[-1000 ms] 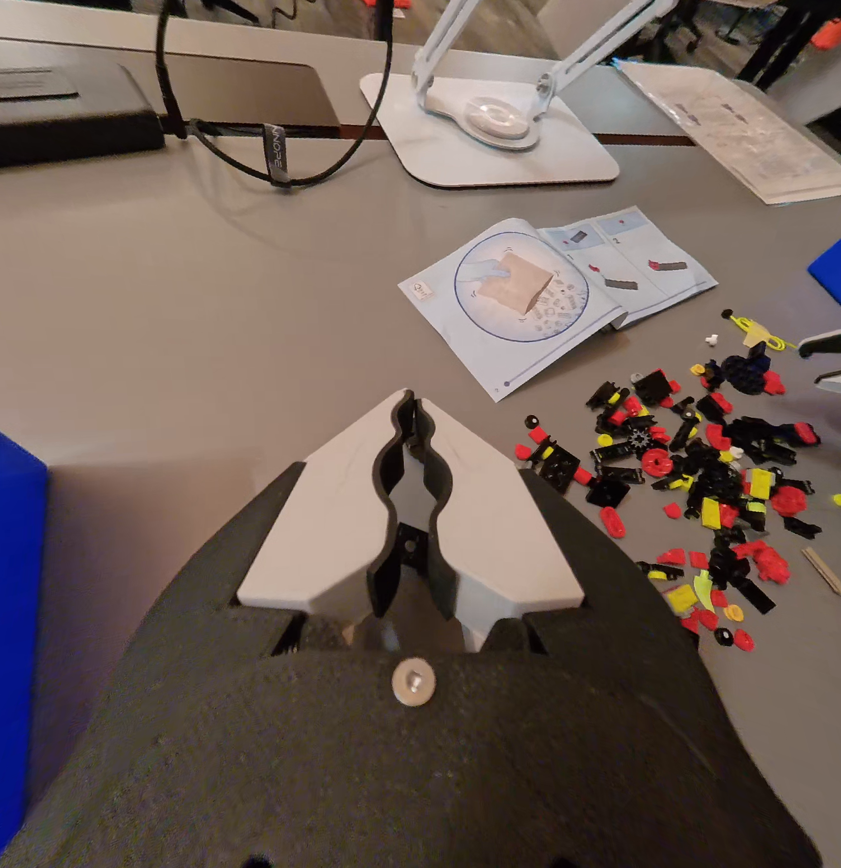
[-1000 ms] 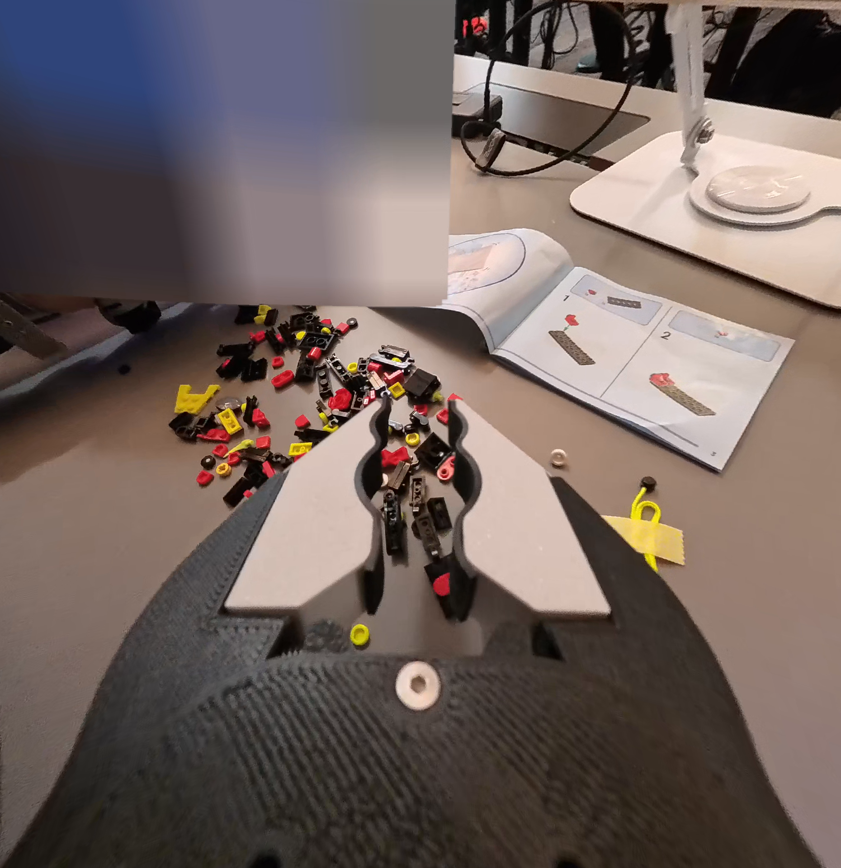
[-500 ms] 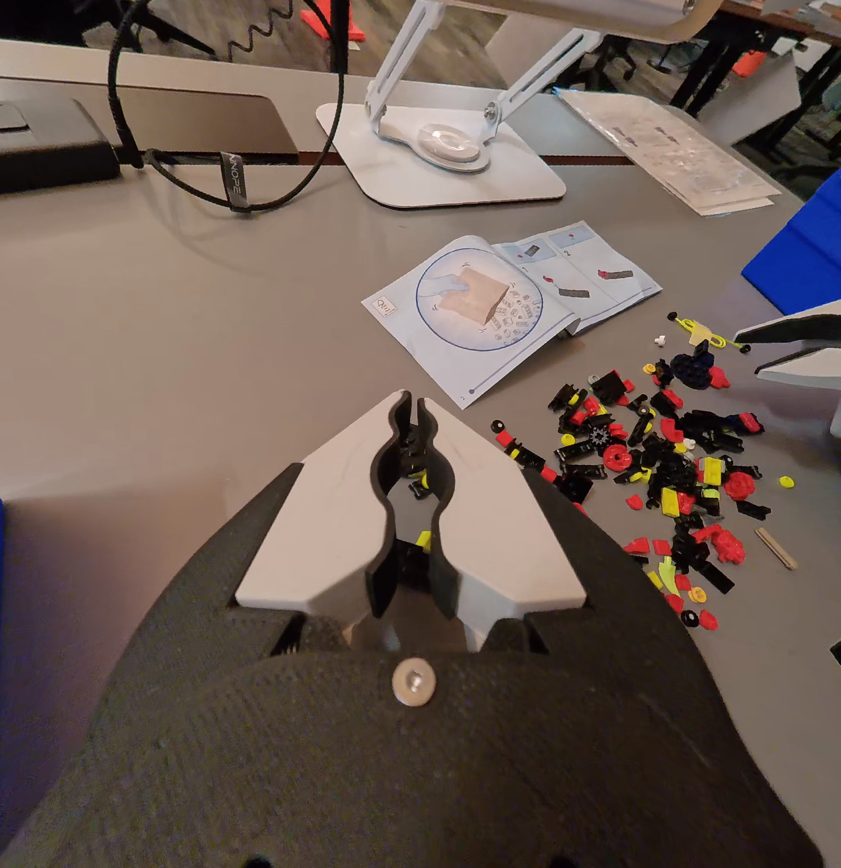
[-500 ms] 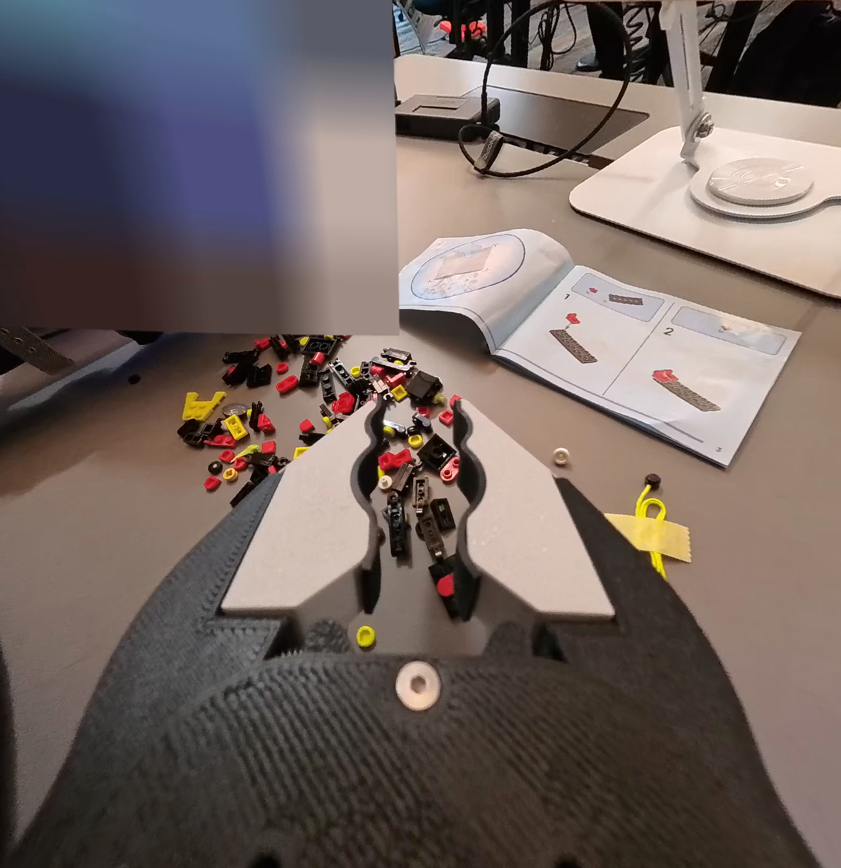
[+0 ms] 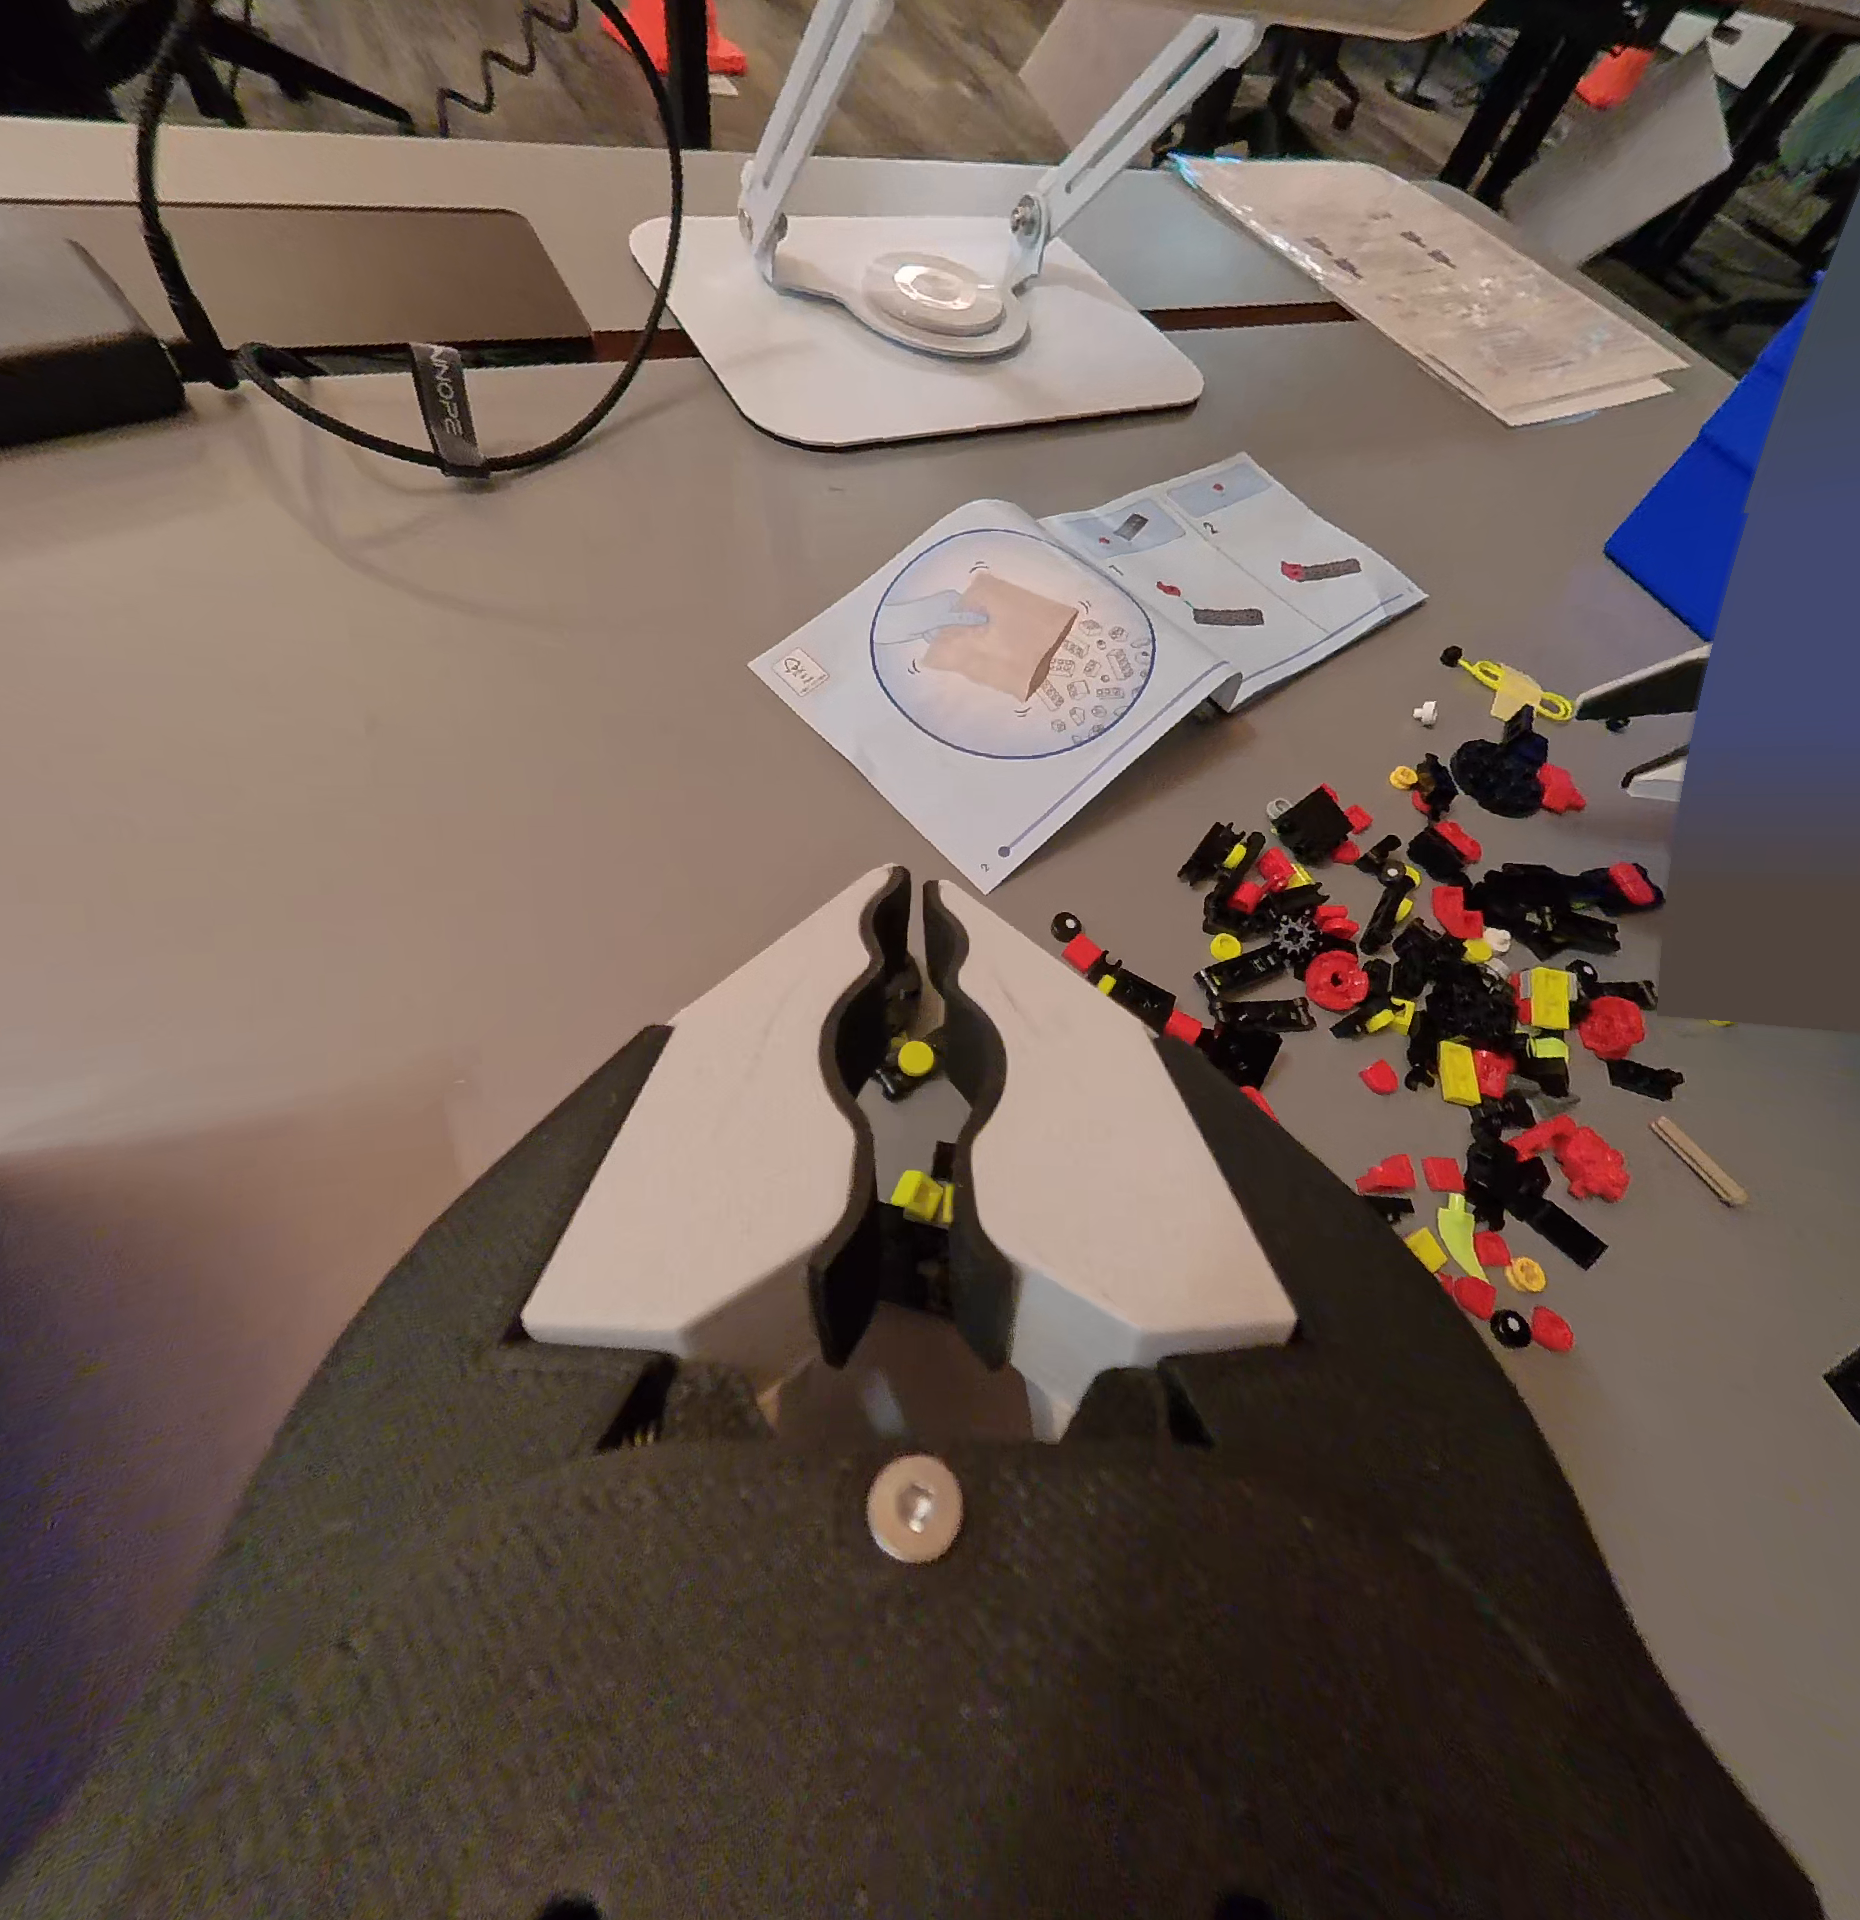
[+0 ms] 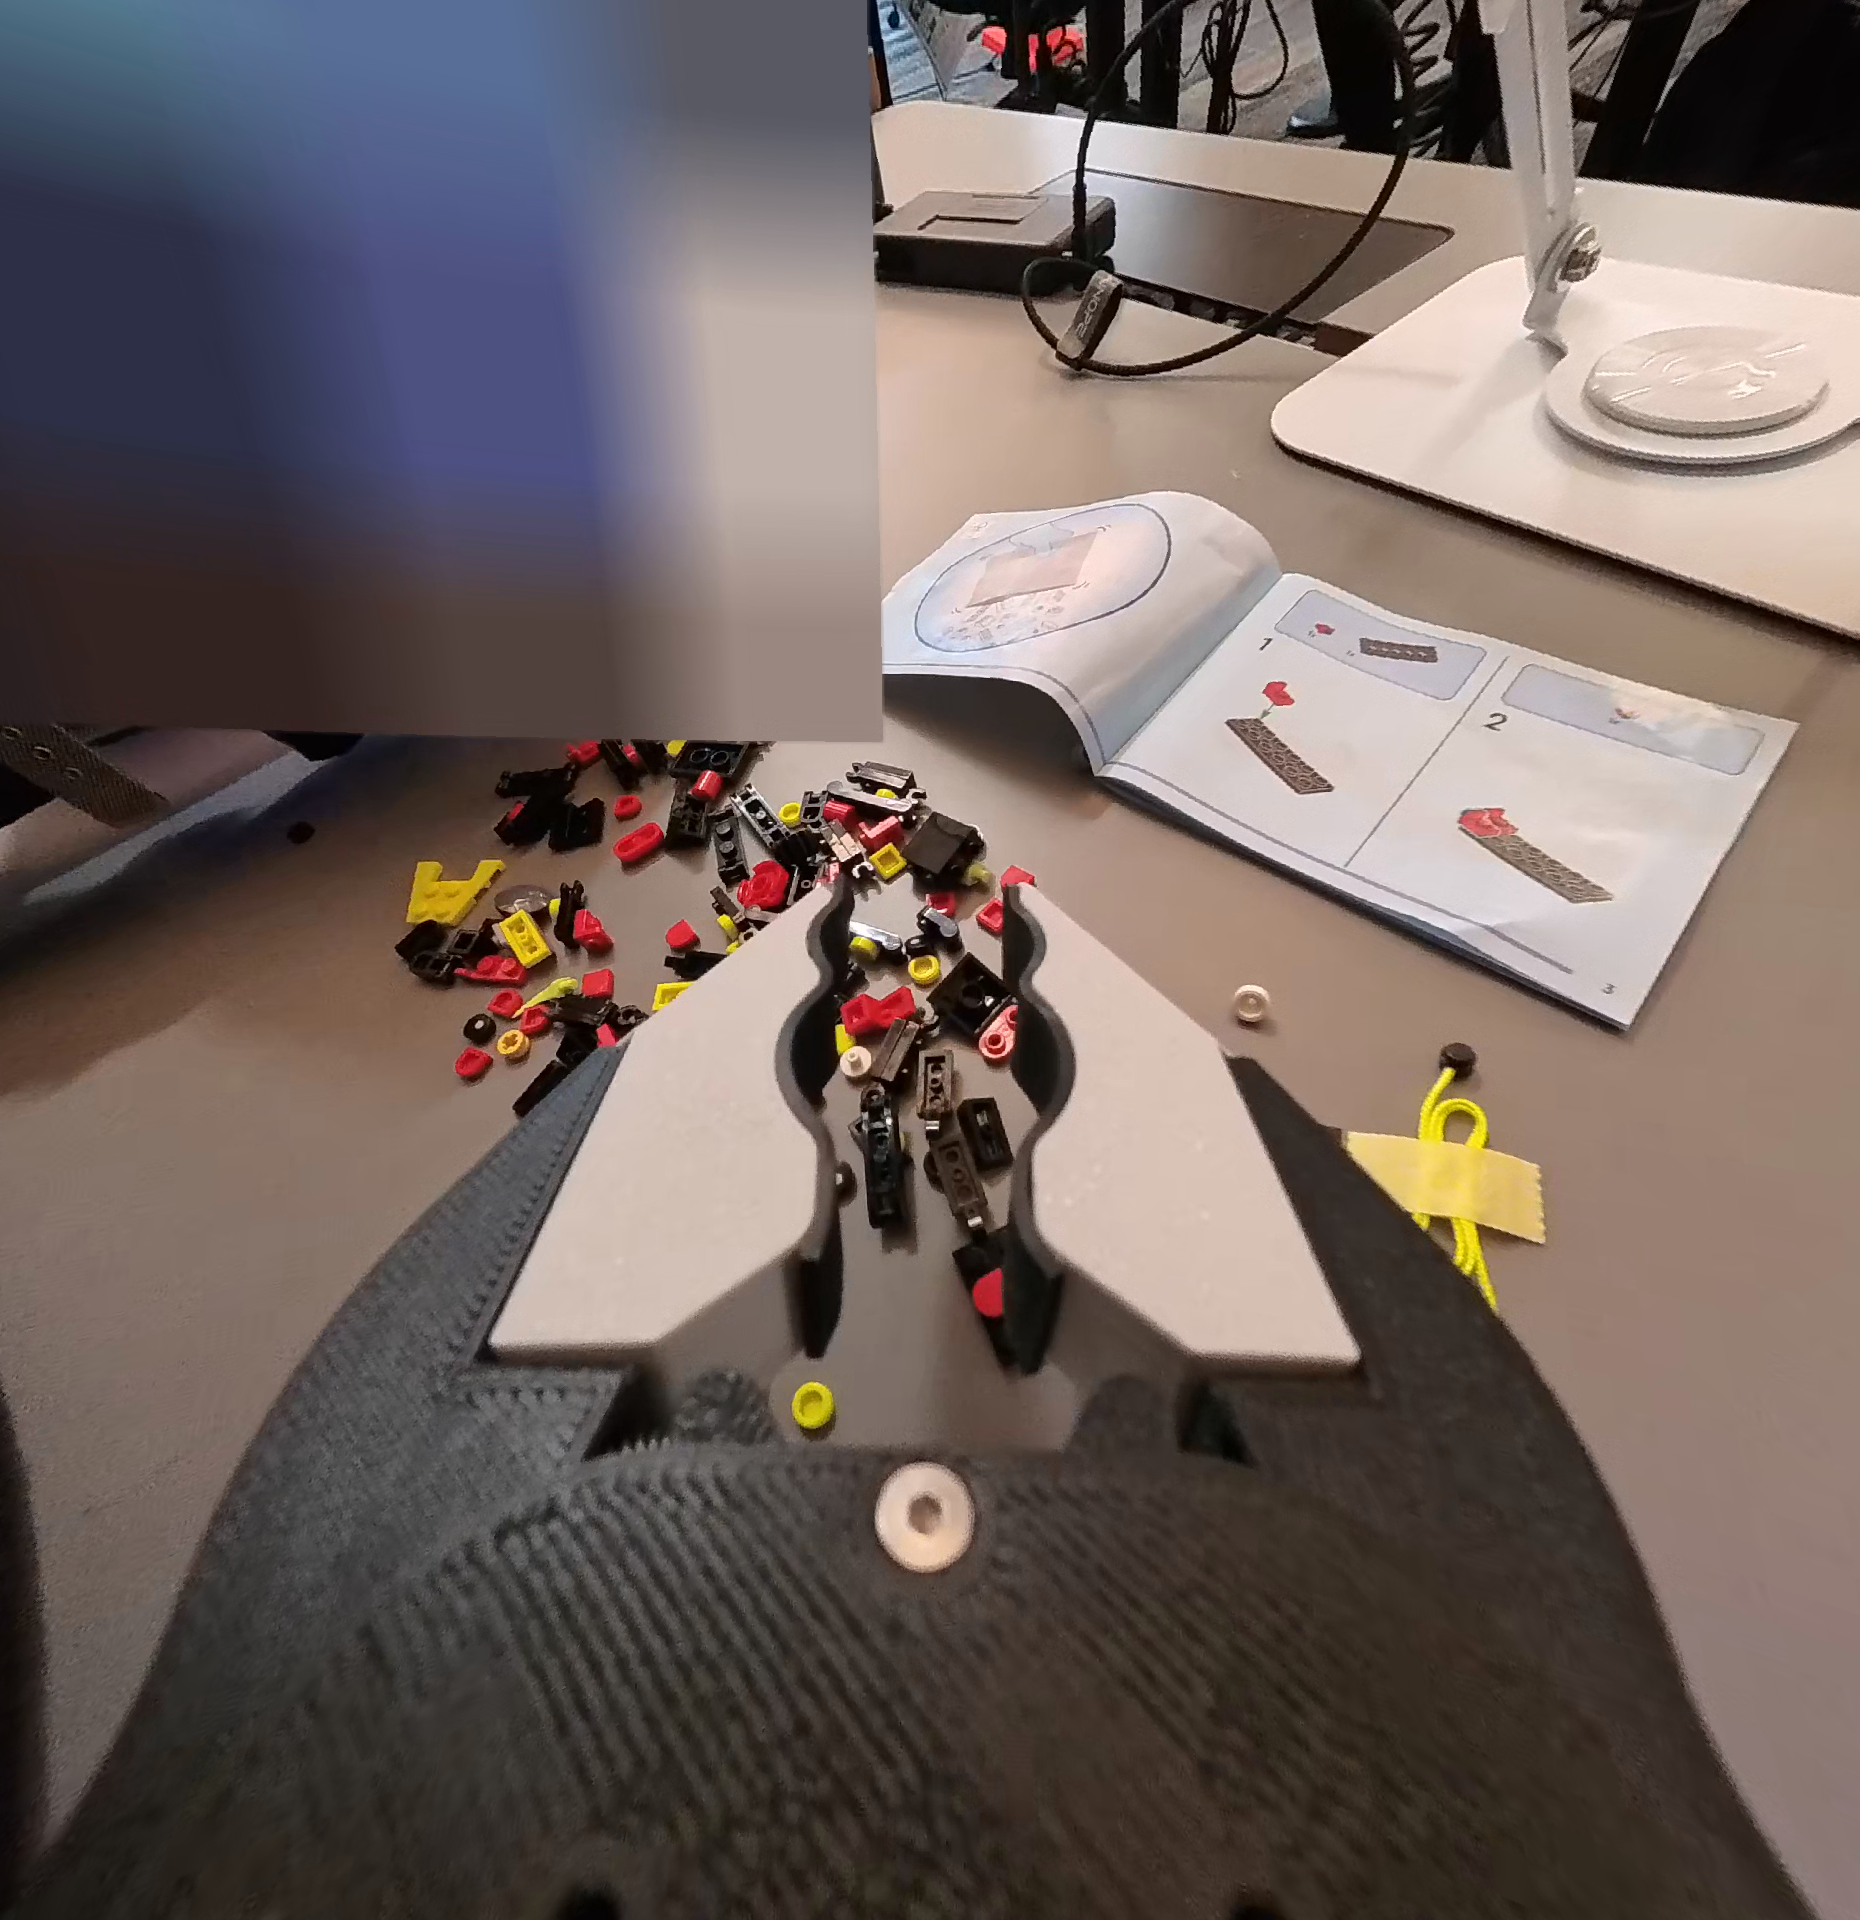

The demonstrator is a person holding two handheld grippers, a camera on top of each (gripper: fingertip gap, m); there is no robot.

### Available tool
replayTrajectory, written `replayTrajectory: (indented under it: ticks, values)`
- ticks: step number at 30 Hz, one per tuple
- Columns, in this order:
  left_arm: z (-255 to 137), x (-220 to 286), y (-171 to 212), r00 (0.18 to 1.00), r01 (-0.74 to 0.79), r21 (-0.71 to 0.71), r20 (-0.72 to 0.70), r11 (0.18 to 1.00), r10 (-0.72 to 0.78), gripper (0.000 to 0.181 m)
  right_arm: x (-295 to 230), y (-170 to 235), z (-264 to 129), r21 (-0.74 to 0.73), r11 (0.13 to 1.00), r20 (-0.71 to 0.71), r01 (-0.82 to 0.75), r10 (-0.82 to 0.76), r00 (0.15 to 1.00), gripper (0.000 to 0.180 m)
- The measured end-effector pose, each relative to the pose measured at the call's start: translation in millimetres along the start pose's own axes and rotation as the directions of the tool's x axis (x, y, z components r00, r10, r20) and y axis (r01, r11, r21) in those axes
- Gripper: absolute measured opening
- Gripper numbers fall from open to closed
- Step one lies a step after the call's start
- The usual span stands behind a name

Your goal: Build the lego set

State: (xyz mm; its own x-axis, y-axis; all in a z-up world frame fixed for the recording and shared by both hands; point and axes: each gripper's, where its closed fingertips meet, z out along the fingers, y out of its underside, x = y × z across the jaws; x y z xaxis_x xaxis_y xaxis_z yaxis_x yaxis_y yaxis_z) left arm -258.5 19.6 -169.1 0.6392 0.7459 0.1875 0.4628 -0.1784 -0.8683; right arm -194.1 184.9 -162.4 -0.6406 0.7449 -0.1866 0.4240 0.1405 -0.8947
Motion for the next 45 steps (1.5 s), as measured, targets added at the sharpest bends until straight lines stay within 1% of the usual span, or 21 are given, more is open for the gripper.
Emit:
replayTrajectory:
  ticks: [3,7,11,13,17,23,29,36,45]
  values:
    - [1,5,4,1.000,-0.011,-0.027,-0.024,1.000,0.010,0.001,-1,0,0,0.001,1.000,0.001,0.002,-0.002,1.000,0.027]
    - [-6,17,23,0.999,-0.045,-0.136,-0.036,0.990,0.040,0.006,1,0,0,-0.001,1.000,-0.006,0.007,-0.007,1.000,0.027]
    - [-23,16,36,0.975,-0.206,-0.166,0.052,0.964,0.217,0.002,1,1,0,0.002,1.000,0.000,-0.006,0.006,1.000,0.026]
    - [-24,18,39,0.965,-0.245,-0.177,0.045,0.953,0.257,0.001,-1,2,1,-0.001,1.000,0.012,-0.016,0.016,1.000,0.027]
    - [-20,20,43,0.977,-0.209,-0.194,0.005,0.959,0.214,0.001,-5,0,1,0.001,1.000,0.014,0.006,-0.006,1.000,0.026]
    - [-19,15,45,0.983,-0.177,-0.202,0.017,0.963,0.184,0.001,-6,2,2,-0.006,1.000,0.021,0.000,0.000,1.000,0.026]
    - [-18,12,49,0.979,-0.190,-0.227,0.031,0.955,0.202,0.002,-5,2,2,-0.008,1.000,0.022,-0.005,0.005,1.000,0.027]
    - [-18,23,53,0.992,-0.119,-0.241,-0.055,0.963,0.109,0.000,-5,3,3,-0.010,1.000,0.022,-0.008,0.008,1.000,0.026]
    - [-18,22,56,0.992,-0.126,-0.257,-0.051,0.958,0.117,0.000,-5,3,2,-0.010,1.000,0.024,-0.009,0.010,1.000,0.026]
